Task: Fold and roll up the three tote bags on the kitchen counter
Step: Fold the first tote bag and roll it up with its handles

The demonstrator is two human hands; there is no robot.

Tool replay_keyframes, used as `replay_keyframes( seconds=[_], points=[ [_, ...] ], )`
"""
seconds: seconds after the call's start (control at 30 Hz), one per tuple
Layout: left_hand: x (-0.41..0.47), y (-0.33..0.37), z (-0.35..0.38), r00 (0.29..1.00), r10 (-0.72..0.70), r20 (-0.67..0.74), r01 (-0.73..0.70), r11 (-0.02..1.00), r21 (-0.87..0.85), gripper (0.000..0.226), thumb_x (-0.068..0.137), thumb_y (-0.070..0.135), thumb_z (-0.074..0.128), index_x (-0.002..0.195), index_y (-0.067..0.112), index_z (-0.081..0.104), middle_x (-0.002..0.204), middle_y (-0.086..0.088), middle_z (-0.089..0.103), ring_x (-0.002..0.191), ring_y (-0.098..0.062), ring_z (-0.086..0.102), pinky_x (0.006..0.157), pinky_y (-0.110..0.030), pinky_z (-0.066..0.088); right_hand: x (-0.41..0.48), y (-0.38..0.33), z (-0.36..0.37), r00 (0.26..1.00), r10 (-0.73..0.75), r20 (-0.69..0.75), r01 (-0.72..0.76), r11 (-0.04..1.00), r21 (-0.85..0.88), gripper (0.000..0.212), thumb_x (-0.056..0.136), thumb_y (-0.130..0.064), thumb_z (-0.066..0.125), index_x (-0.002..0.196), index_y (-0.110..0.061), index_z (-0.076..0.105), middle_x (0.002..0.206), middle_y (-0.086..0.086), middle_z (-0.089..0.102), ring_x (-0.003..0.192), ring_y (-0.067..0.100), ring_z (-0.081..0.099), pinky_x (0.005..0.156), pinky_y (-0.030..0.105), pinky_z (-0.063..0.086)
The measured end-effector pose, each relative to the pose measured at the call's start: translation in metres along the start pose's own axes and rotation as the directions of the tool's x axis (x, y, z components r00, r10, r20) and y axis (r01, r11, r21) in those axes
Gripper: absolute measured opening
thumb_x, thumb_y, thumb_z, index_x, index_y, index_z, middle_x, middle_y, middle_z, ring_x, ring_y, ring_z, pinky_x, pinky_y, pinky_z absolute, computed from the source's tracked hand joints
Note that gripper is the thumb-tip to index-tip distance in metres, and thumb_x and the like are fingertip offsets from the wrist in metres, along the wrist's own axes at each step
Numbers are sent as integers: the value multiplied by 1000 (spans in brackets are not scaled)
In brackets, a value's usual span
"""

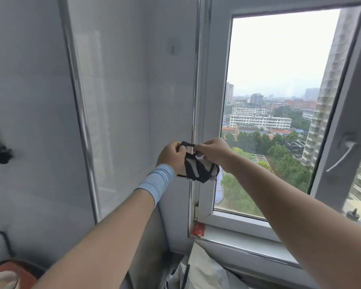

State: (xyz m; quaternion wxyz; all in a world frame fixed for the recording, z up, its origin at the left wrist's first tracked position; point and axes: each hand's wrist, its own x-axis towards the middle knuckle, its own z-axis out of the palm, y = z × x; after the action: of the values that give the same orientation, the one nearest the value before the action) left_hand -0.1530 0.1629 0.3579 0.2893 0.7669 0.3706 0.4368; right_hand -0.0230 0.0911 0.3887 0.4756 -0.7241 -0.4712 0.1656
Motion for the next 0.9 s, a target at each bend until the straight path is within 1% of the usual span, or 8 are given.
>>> replay_keyframes(
  seconds=[0.1,0.17,0.37,0.5,0.57,0.63,0.8,0.9],
  points=[
    [27,12,-9,999,15,-35,-15,1000,15,22,97,26,44,97,11,61,86,-4,63,76,-23,57,60,-26,40,23,-18,10,998,-40,-48,41,998,36,28,95,-29,53,93,-9,73,93,12,75,84,29,71,79,41,59],
    [47,19,-17,996,33,-78,-31,999,24,24,96,27,47,99,11,64,90,-5,66,79,-24,60,66,-28,46,40,-32,14,984,-127,-125,130,991,13,28,99,-29,47,99,-11,69,92,7,72,83,27,68,75,38,56],
    [117,54,-48,947,157,-280,-175,984,-41,25,87,37,64,95,15,71,82,1,70,77,-19,65,72,-29,54,98,-93,1,882,-314,-351,332,943,-8,26,99,-34,49,104,-20,70,90,-4,69,80,11,63,65,30,50],
    [155,85,-69,908,236,-347,-241,970,30,19,87,27,63,105,26,59,88,9,67,80,-14,62,71,-25,48,127,-136,-15,825,-383,-416,394,917,-62,27,97,-33,52,92,-20,74,84,-4,70,75,12,63,57,25,44],
    [176,98,-77,881,282,-379,-280,958,63,11,87,19,60,94,27,61,89,11,68,81,-14,62,71,-25,48,141,-154,-22,804,-393,-446,405,912,-73,27,95,-33,54,85,-20,76,79,-4,70,72,13,63,53,24,41],
    [197,108,-85,873,290,-391,-295,954,48,20,86,14,58,81,28,71,87,11,71,83,-14,66,72,-22,51,157,-172,-28,794,-387,-469,407,911,-63,27,93,-34,56,81,-21,76,76,-5,70,70,15,64,52,24,44],
    [234,113,-95,868,307,-390,-316,948,43,25,92,20,55,107,25,75,111,5,72,103,-16,66,91,-26,51,185,-203,-30,775,-397,-493,403,910,-99,28,89,-36,61,72,-18,75,69,-3,70,62,16,64,50,25,47],
    [252,113,-100,899,253,-356,-280,960,-26,29,92,22,54,112,29,73,115,7,70,105,-15,65,90,-24,51,198,-216,-28,775,-395,-494,381,915,-132,24,88,-33,61,73,-19,74,71,-2,69,64,19,64,48,23,42]
  ],
)
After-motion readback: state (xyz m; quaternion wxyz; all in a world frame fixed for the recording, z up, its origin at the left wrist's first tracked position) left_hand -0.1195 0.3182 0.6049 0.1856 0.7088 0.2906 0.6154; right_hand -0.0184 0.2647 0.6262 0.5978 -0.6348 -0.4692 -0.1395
